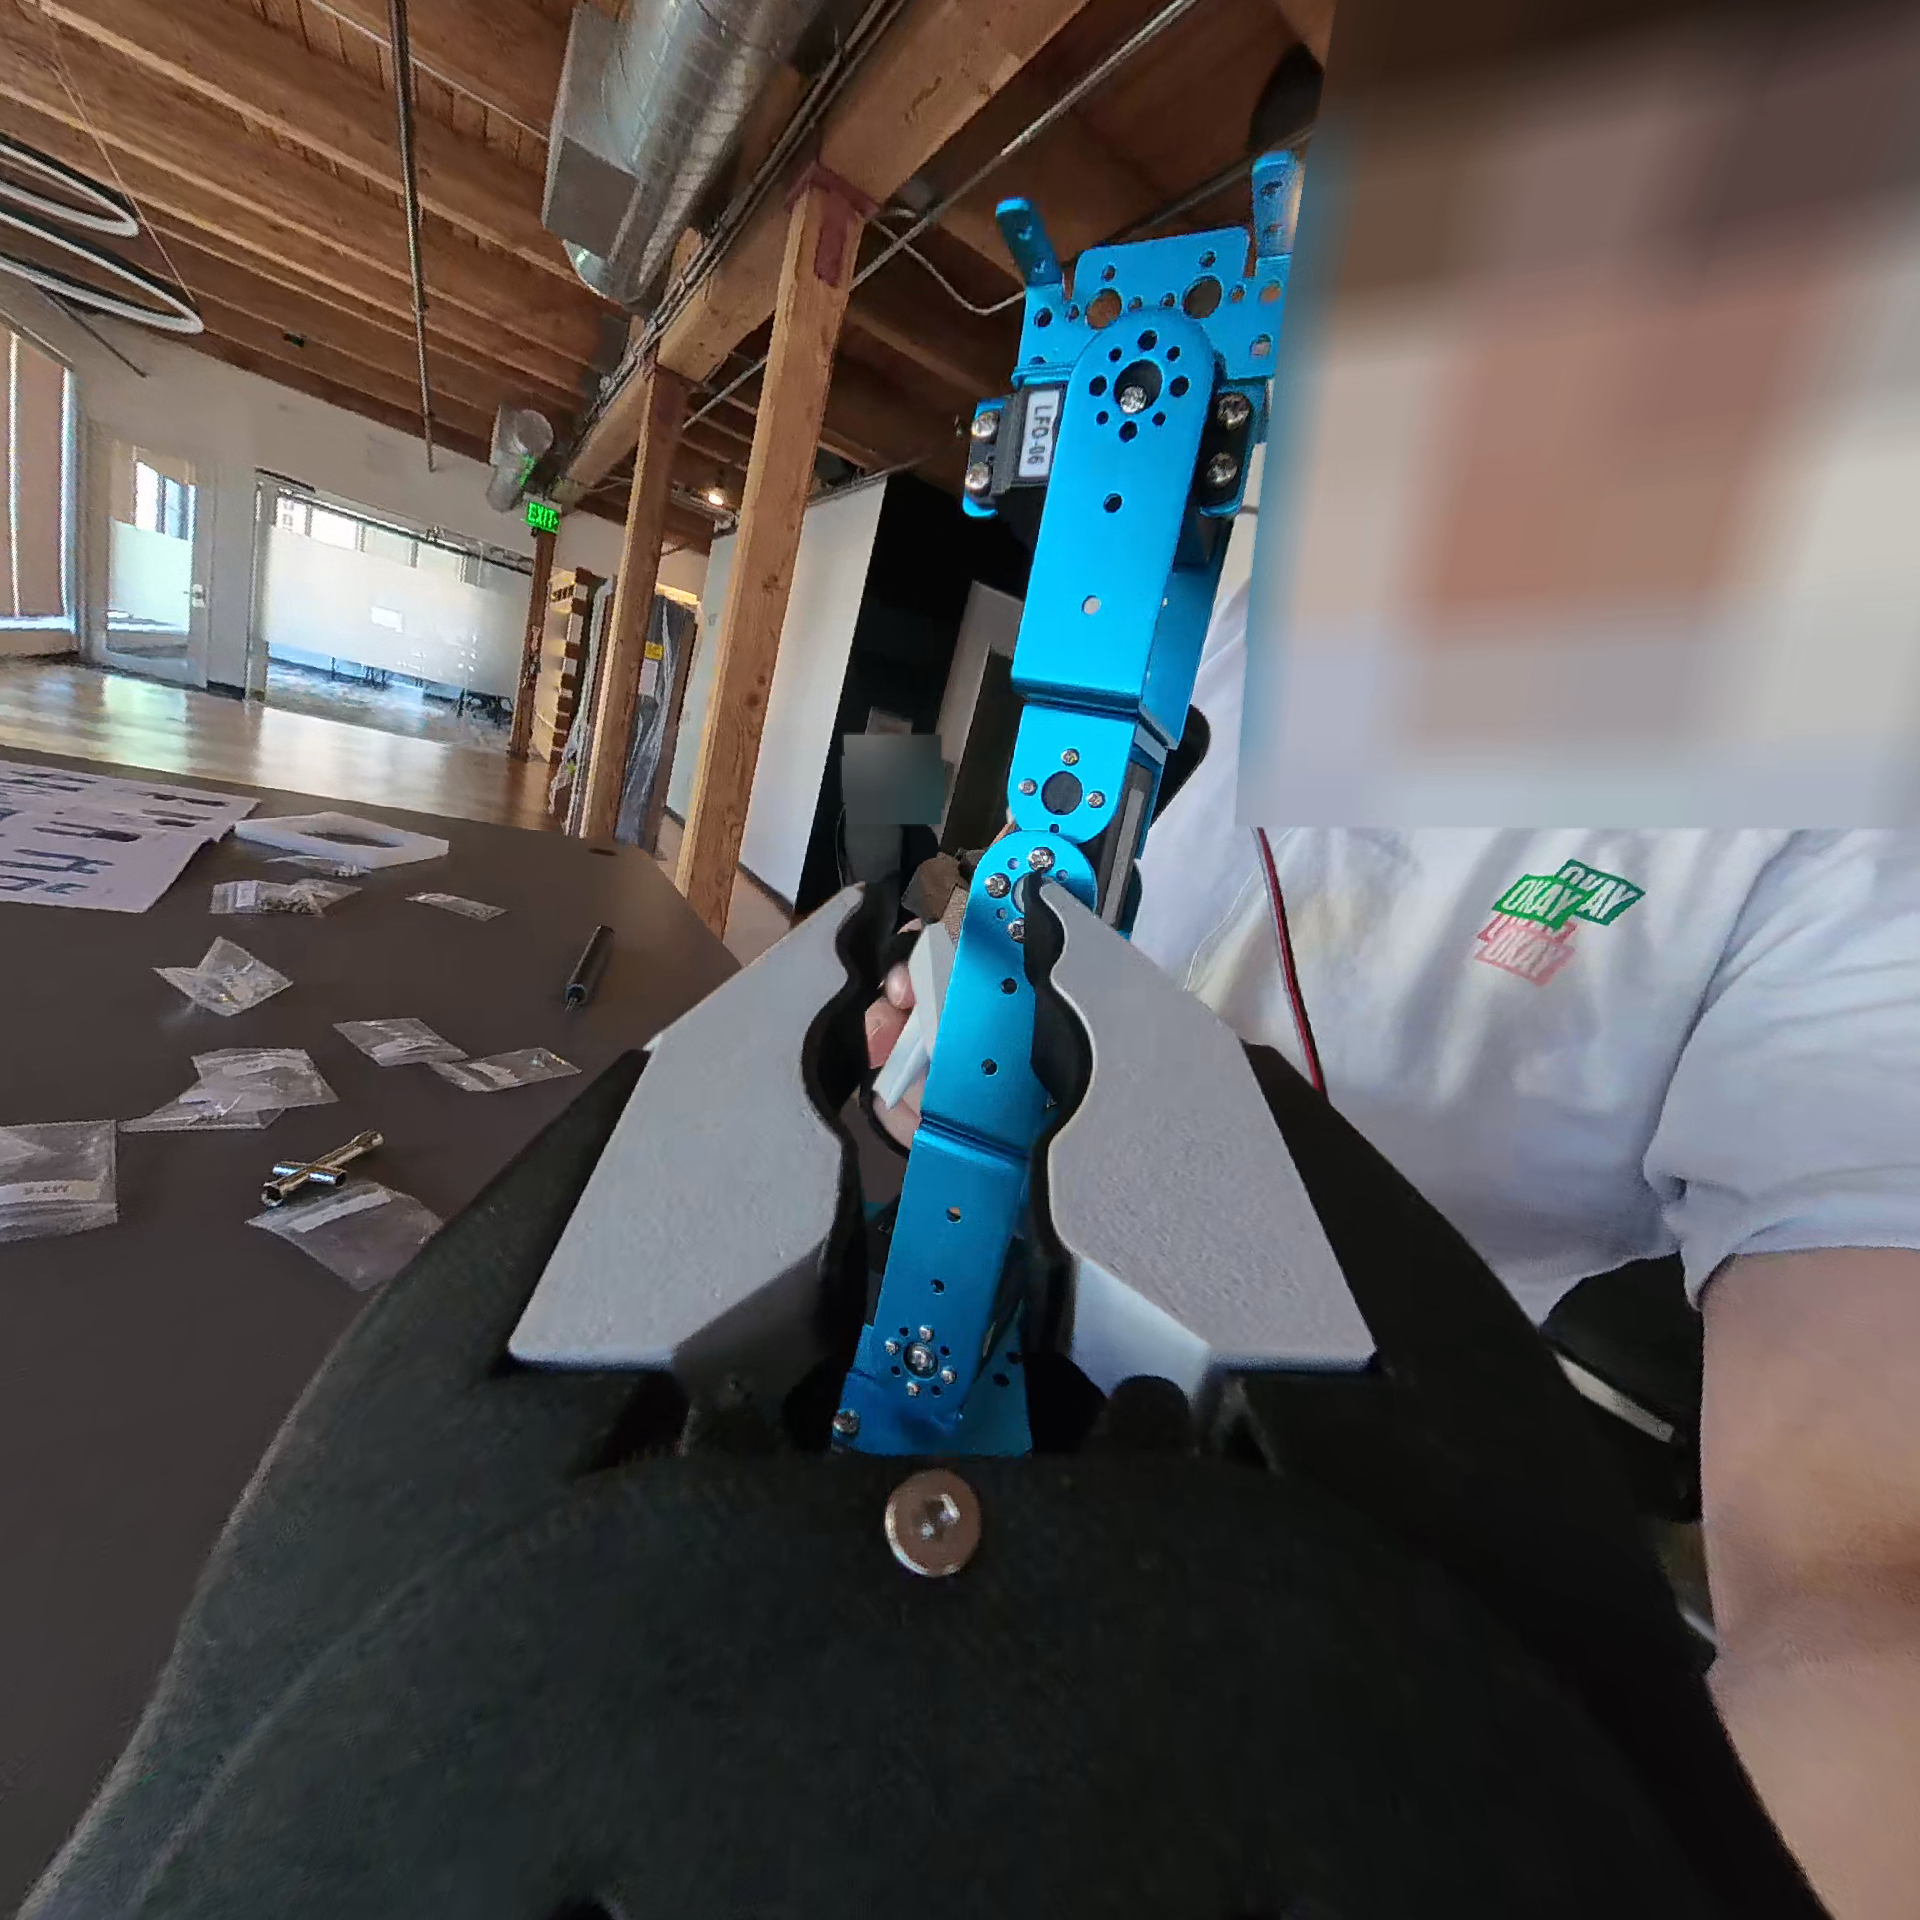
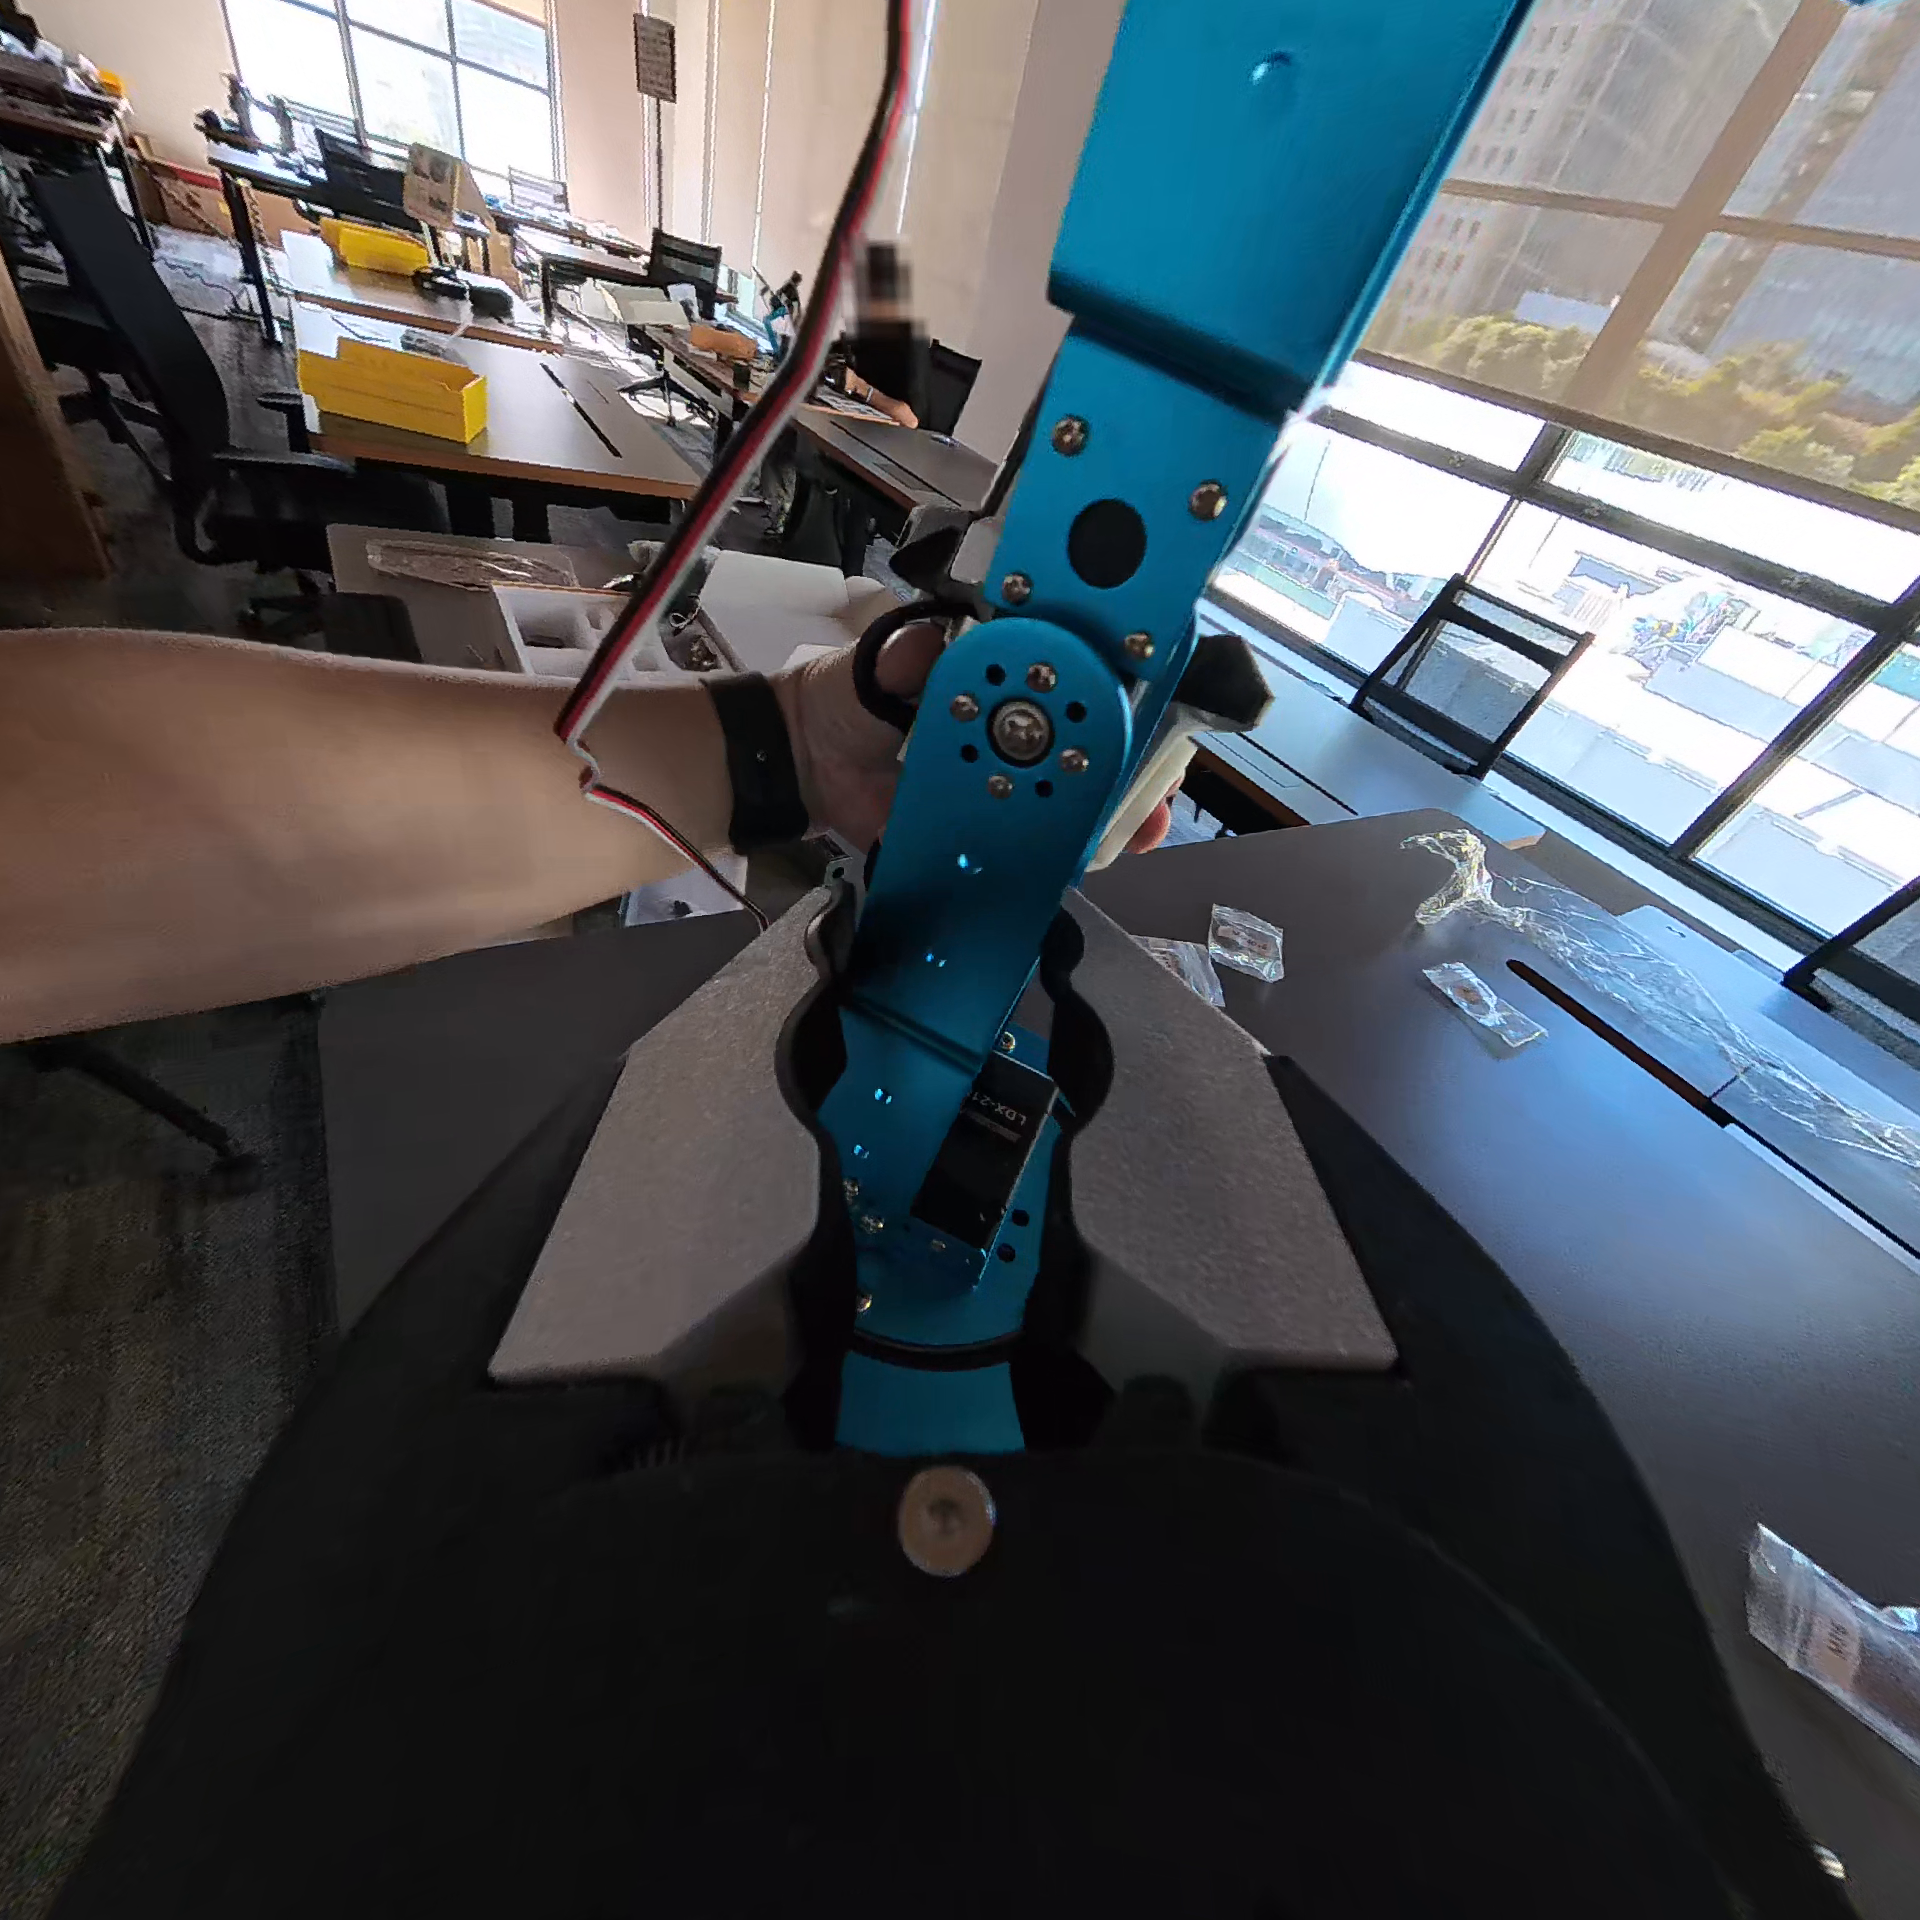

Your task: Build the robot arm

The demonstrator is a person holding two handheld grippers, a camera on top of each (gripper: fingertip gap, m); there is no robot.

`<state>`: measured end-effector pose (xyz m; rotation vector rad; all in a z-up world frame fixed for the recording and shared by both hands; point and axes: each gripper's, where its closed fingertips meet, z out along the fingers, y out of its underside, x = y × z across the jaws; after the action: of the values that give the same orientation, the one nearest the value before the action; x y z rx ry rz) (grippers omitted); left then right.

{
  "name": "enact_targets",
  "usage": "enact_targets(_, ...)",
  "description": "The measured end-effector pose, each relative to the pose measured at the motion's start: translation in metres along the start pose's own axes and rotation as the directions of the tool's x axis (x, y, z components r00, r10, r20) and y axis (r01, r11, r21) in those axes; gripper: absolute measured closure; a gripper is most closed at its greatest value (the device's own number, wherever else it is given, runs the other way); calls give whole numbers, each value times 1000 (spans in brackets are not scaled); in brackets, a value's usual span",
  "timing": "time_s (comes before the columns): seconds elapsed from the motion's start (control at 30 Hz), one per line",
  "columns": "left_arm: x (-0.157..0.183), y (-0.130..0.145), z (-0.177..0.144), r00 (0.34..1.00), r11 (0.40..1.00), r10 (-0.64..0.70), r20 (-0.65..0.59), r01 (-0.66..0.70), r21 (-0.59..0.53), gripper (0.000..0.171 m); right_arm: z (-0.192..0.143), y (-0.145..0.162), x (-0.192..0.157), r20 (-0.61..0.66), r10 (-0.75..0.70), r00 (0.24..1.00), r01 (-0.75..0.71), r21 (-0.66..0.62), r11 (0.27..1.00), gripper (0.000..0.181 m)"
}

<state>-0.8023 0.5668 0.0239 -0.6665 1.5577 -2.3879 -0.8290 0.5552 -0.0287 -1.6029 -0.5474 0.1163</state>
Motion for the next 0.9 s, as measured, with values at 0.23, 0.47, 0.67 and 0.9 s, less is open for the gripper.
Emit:
enact_targets(0.23, 6, -7, 1, 998, 995, -11, -57, 17, 99, 134, -6, 2, 4, 1, -6, 1000, 6, 8, 1000, 147)
enact_targets(0.47, 12, 18, 25, 997, 999, -30, -70, 27, -47, 131, -13, 5, 16, -21, -40, 999, 40, 8, 999, 143)
enact_targets(0.67, 7, 19, 32, 999, 1000, -4, 49, 4, 8, 130, -26, 12, 34, 2, -10, 1000, 10, 14, 1000, 140)
enact_targets(0.9, 1, 22, 45, 937, 993, 60, 345, -91, 73, 129, -38, 19, 43, 199, -12, 980, 13, -3, 1000, 130)
